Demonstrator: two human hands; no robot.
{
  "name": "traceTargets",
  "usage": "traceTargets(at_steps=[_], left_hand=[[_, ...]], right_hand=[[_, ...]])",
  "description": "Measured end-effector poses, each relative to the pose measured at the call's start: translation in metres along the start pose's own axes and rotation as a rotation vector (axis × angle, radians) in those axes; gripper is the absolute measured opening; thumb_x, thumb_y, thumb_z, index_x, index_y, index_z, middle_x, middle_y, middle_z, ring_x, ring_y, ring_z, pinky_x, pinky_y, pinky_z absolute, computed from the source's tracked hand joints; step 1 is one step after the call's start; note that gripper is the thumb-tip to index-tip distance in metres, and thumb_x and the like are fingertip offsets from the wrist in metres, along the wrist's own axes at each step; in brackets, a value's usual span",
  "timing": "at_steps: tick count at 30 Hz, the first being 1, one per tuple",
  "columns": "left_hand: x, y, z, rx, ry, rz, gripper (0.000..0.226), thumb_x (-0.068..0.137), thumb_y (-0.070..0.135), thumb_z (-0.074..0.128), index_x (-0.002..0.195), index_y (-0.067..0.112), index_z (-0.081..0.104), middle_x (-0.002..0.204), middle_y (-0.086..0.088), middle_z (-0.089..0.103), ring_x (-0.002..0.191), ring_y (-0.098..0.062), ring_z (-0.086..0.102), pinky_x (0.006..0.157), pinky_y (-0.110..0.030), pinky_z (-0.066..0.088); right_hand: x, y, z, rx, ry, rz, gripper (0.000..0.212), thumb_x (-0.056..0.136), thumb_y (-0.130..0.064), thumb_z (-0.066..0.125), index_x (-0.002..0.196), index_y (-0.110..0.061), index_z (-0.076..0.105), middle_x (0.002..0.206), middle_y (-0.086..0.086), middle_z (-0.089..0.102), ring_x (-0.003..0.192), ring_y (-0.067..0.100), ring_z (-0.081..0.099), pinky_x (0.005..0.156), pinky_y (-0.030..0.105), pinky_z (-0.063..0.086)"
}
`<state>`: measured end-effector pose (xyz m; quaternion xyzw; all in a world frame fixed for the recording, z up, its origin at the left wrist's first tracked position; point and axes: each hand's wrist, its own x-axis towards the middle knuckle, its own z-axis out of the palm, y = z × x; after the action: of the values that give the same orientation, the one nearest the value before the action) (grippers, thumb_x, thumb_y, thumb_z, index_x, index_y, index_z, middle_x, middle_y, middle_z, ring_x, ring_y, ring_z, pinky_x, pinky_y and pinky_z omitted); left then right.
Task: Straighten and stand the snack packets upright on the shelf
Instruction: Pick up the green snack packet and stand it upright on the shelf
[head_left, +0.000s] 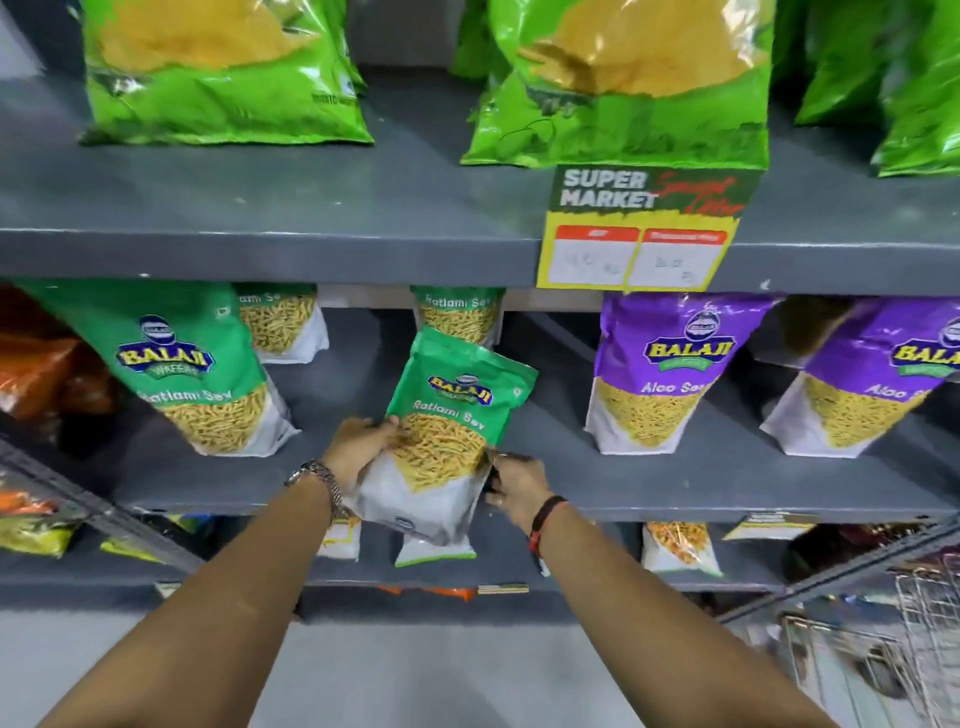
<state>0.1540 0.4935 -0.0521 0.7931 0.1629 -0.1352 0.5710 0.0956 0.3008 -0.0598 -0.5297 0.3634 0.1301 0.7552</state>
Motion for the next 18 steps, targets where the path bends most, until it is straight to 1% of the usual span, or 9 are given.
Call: traceTargets(at_steps=[1,2,4,6,8,10,13,15,18], left_hand=[[-0.005,-0.001,-0.002,0.005,0.001,0.006,0.026,0.084,0.028,0.065,0.093,0.005,0.073,0.082,-0.009,0.070,0.077,-0.018,0.061,0.077,-0.028,0.050],[-0.013,0.000,-0.002,0.019,0.019,0.019,0.029,0.083,0.029,0.066,0.097,0.005,0.073,0.071,-0.003,0.069,0.064,-0.015,0.057,0.063,-0.021,0.048],[-0.033,0.002,-0.001,-0.010,0.053,0.062,0.030,0.082,0.028,0.067,0.103,0.007,0.073,0.060,0.004,0.063,0.046,-0.004,0.046,0.041,-0.012,0.036],[-0.053,0.002,0.000,-0.087,0.022,0.075,0.031,0.081,0.028,0.068,0.106,0.009,0.071,0.059,0.010,0.062,0.047,0.000,0.047,0.043,-0.015,0.036],[-0.078,0.005,0.001,-0.170,-0.052,0.071,0.024,0.084,0.025,0.064,0.105,0.012,0.068,0.040,0.019,0.053,0.039,0.001,0.043,0.039,-0.013,0.034],[-0.099,0.007,0.007,-0.251,-0.110,0.101,0.018,0.087,0.020,0.061,0.103,0.012,0.065,0.028,0.016,0.044,0.030,0.001,0.040,0.033,-0.008,0.031],[-0.116,0.009,0.017,-0.288,-0.158,0.150,0.008,0.086,0.023,0.062,0.084,0.019,0.069,0.045,0.014,0.052,0.049,0.000,0.047,0.042,-0.009,0.039],[-0.120,0.010,0.022,-0.292,-0.199,0.167,0.008,0.084,0.025,0.064,0.080,0.023,0.071,0.059,0.002,0.054,0.061,-0.010,0.049,0.049,-0.016,0.045],[-0.120,0.012,0.025,-0.303,-0.245,0.191,0.010,0.084,0.026,0.065,0.080,0.021,0.073,0.067,-0.011,0.050,0.068,-0.020,0.047,0.059,-0.029,0.046]], right_hand=[[-0.001,0.004,-0.001,0.030,0.042,-0.018,0.019,0.085,-0.003,0.056,0.067,-0.009,0.057,0.045,0.003,0.057,0.037,0.014,0.054,0.032,0.017,0.039],[-0.004,0.007,-0.003,0.048,0.074,-0.029,0.017,0.084,0.001,0.054,0.070,-0.007,0.059,0.044,0.003,0.058,0.036,0.014,0.054,0.032,0.017,0.041],[-0.016,0.011,-0.011,0.060,0.108,-0.044,0.015,0.086,0.003,0.051,0.079,-0.005,0.062,0.054,0.005,0.061,0.044,0.016,0.057,0.035,0.019,0.044],[-0.031,0.012,-0.023,0.071,0.118,-0.081,0.022,0.088,0.006,0.043,0.081,-0.006,0.060,0.066,0.006,0.059,0.051,0.015,0.054,0.037,0.019,0.043],[-0.049,0.010,-0.037,0.077,0.122,-0.136,0.032,0.087,0.012,0.033,0.079,-0.005,0.059,0.065,0.005,0.056,0.040,0.009,0.047,0.034,0.016,0.031],[-0.068,0.006,-0.050,0.062,0.114,-0.214,0.036,0.085,0.017,0.030,0.077,-0.004,0.059,0.064,0.005,0.054,0.034,0.005,0.043,0.033,0.014,0.025],[-0.086,0.000,-0.069,0.001,0.143,-0.300,0.037,0.084,0.013,0.036,0.072,-0.011,0.061,0.075,0.005,0.060,0.058,0.016,0.051,0.045,0.021,0.034],[-0.093,-0.004,-0.078,-0.023,0.170,-0.345,0.036,0.083,0.011,0.039,0.073,-0.013,0.064,0.082,0.006,0.064,0.071,0.022,0.054,0.051,0.024,0.040],[-0.100,-0.010,-0.084,-0.044,0.195,-0.395,0.039,0.081,0.013,0.035,0.071,-0.013,0.062,0.078,0.006,0.063,0.065,0.019,0.053,0.050,0.024,0.042]])
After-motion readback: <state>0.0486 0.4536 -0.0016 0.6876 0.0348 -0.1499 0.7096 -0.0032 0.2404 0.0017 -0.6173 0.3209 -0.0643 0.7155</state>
